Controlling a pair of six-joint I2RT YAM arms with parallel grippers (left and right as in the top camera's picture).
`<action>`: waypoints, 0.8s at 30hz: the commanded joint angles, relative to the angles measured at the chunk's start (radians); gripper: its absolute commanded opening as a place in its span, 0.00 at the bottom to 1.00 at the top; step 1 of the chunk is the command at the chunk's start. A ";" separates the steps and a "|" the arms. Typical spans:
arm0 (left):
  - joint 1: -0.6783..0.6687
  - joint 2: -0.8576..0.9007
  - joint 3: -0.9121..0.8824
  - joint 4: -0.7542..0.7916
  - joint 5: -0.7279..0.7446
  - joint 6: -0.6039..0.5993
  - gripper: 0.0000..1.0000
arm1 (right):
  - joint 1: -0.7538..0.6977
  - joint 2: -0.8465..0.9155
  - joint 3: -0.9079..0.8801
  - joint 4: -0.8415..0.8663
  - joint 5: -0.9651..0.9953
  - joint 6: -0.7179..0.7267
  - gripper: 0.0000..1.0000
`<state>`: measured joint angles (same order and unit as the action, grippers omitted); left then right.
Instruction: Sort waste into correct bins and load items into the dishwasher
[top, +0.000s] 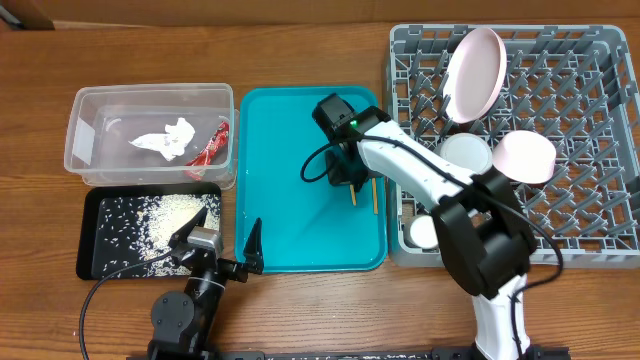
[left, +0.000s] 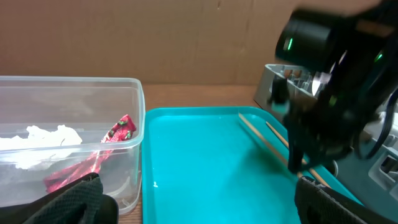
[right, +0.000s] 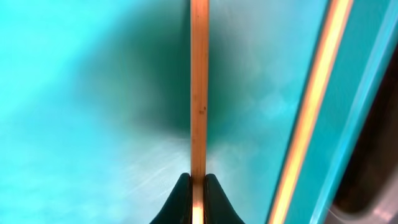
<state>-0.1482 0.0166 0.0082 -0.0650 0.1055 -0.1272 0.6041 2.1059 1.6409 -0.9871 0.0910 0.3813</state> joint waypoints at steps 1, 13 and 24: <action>0.004 -0.010 -0.003 -0.002 0.015 0.000 1.00 | -0.029 -0.206 0.082 0.023 0.117 -0.018 0.04; 0.004 -0.010 -0.003 -0.002 0.015 0.000 1.00 | -0.259 -0.182 0.080 -0.021 0.115 -0.150 0.06; 0.004 -0.010 -0.003 -0.002 0.015 0.000 1.00 | -0.124 -0.233 0.089 -0.057 0.042 -0.145 0.41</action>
<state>-0.1482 0.0166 0.0082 -0.0658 0.1059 -0.1272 0.4061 1.9320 1.7111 -1.0489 0.1738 0.2371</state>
